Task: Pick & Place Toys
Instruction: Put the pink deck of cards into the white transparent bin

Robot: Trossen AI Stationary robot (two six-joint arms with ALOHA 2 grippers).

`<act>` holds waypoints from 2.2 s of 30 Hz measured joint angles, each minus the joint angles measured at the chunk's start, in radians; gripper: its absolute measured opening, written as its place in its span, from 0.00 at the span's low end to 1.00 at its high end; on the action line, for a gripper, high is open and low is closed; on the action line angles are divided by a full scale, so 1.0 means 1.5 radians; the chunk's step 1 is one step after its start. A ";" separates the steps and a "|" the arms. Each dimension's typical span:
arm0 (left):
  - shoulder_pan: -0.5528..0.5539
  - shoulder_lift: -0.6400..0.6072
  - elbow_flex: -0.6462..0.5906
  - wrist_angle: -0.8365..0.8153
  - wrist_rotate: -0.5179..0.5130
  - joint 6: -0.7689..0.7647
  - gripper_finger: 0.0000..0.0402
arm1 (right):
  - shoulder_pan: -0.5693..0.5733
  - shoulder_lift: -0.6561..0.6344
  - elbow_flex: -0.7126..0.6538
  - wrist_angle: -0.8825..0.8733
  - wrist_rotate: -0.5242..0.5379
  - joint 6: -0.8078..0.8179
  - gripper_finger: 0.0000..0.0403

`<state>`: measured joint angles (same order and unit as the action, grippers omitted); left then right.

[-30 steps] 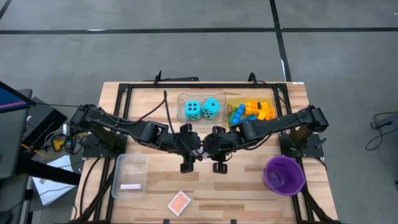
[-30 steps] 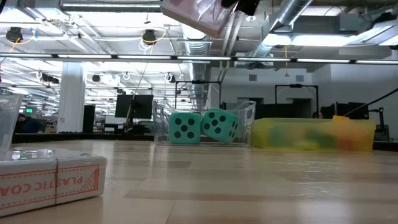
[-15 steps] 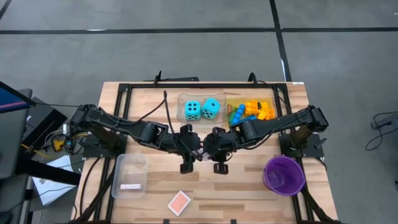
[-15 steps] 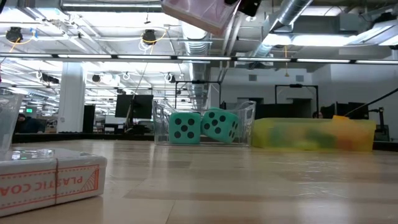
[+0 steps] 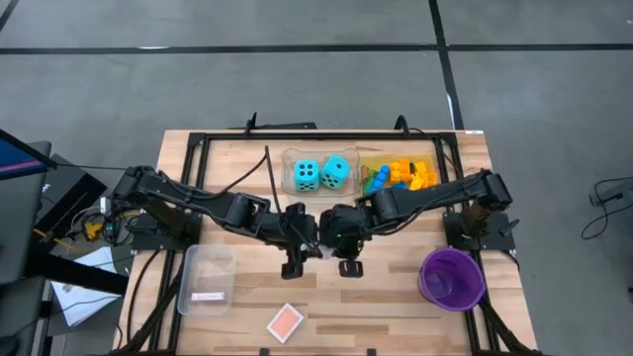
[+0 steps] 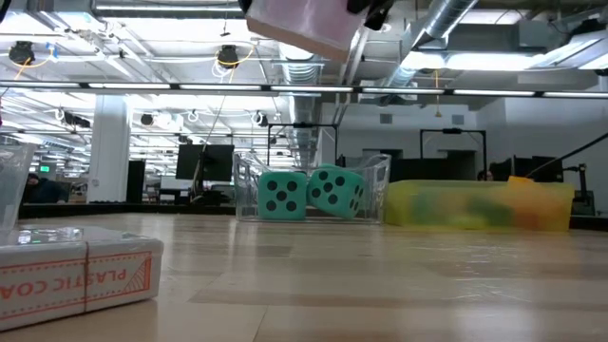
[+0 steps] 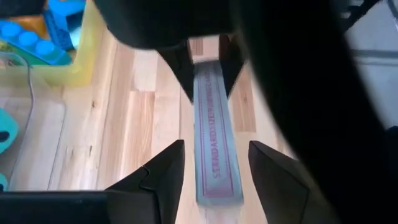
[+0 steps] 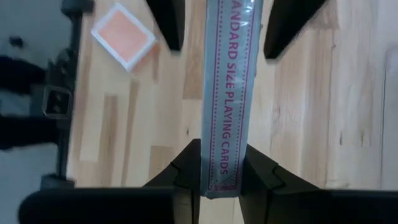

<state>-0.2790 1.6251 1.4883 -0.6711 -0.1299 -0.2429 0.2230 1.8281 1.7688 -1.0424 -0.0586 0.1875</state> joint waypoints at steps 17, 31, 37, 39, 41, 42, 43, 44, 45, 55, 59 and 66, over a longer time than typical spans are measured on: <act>-0.008 0.000 0.000 -0.004 -0.001 -0.016 0.25 | -0.002 0.024 0.035 -0.038 0.002 -0.025 0.15; -0.008 0.000 0.001 -0.009 0.022 -0.026 0.14 | -0.002 0.023 0.035 -0.033 -0.011 -0.003 0.35; -0.008 -0.021 0.001 -0.109 0.030 -0.051 0.14 | -0.003 0.021 0.035 -0.034 -0.010 0.018 0.54; -0.011 -0.034 0.001 -0.138 0.031 -0.059 0.14 | -0.002 0.016 0.036 -0.035 -0.008 0.020 0.60; -0.016 -0.049 0.001 -0.150 0.025 -0.063 0.14 | -0.002 0.015 0.037 -0.035 -0.004 0.022 0.65; -0.019 -0.056 -0.002 -0.145 0.020 -0.065 0.14 | -0.002 0.014 0.037 -0.036 0.000 0.026 0.67; -0.024 -0.065 -0.012 -0.132 0.015 -0.070 0.14 | -0.002 0.013 0.037 -0.039 0.002 0.029 0.68; -0.028 -0.073 -0.026 -0.120 0.004 -0.079 0.14 | -0.001 0.012 0.037 -0.041 0.003 0.033 0.69; -0.033 -0.083 -0.046 -0.110 -0.011 -0.091 0.14 | -0.001 0.011 0.037 -0.041 0.004 0.037 0.69; -0.098 -0.163 -0.391 0.271 -0.143 -0.126 0.14 | 0.024 0.011 0.036 -0.053 0.006 0.075 0.70; -0.109 -0.162 -0.485 0.389 -0.191 -0.124 0.14 | 0.029 0.002 0.035 -0.074 0.031 0.091 0.71; -0.112 -0.159 -0.579 0.468 -0.201 -0.122 0.14 | 0.035 -0.057 0.036 -0.072 0.078 0.122 0.71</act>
<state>-0.4465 1.3866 0.6205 0.0314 -0.4319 -0.4260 0.2751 1.7422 1.8221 -1.1498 0.0591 0.3712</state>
